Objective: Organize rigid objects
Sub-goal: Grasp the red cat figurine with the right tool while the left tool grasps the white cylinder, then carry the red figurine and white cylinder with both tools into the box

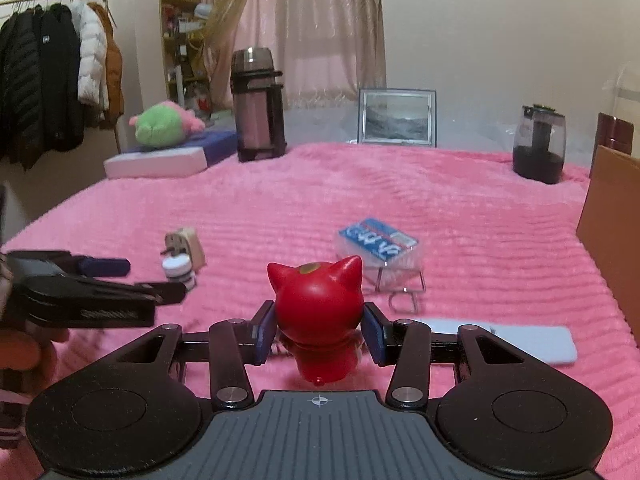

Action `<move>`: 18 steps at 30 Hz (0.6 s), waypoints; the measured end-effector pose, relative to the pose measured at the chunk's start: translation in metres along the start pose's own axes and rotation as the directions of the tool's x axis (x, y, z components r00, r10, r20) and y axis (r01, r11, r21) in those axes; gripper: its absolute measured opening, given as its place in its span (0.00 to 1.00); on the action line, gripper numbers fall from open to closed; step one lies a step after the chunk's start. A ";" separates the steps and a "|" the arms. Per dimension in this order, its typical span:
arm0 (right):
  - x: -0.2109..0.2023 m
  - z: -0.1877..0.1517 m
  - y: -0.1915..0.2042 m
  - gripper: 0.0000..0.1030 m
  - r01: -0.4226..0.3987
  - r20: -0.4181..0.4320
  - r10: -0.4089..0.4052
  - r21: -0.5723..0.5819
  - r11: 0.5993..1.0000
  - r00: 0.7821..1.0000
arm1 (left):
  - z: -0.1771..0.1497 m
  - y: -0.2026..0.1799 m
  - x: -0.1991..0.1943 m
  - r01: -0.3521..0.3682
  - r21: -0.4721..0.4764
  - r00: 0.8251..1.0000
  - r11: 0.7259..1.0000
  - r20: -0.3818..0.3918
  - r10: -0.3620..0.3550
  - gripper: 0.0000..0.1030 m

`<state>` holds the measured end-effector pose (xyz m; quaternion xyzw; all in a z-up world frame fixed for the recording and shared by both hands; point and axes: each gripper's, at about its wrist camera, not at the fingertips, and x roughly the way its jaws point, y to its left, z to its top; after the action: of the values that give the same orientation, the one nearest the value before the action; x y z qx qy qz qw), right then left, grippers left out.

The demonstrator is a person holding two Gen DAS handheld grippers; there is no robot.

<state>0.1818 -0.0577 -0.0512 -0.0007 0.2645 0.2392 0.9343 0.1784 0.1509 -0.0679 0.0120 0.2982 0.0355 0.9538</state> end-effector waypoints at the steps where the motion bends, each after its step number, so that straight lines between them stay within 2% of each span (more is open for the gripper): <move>1: 0.001 0.001 0.000 0.41 0.001 0.003 -0.001 0.000 1.000 1.000 | 0.002 0.001 0.004 -0.002 -0.002 1.000 1.000 -0.003 0.002 0.66; 6: 0.007 0.005 -0.001 0.41 0.000 0.005 0.000 0.011 1.000 1.000 | 0.006 0.004 0.024 -0.016 -0.007 1.000 1.000 -0.020 0.016 0.54; 8: 0.009 0.004 -0.001 0.41 -0.002 0.005 0.002 0.013 1.000 1.000 | 0.007 0.004 0.029 -0.020 -0.013 0.999 1.000 -0.026 0.019 0.42; 12: 0.011 0.005 -0.002 0.41 -0.002 0.005 0.002 0.016 1.000 1.000 | 0.008 0.005 0.034 -0.024 -0.013 0.999 1.000 -0.024 0.024 0.33; 13: 0.011 0.005 -0.003 0.41 -0.002 0.005 0.002 0.016 1.000 1.000 | 0.008 0.005 0.034 -0.027 -0.013 0.999 1.000 -0.025 0.027 0.28; 18: 0.010 0.006 -0.004 0.41 0.000 0.010 0.000 0.017 1.000 1.000 | 0.007 0.004 0.024 -0.020 -0.031 0.999 0.999 -0.031 0.019 0.28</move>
<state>0.1942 -0.0561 -0.0510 0.0087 0.2620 0.2371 0.9354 0.2021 0.1562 -0.0757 -0.0006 0.3123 0.0497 0.9487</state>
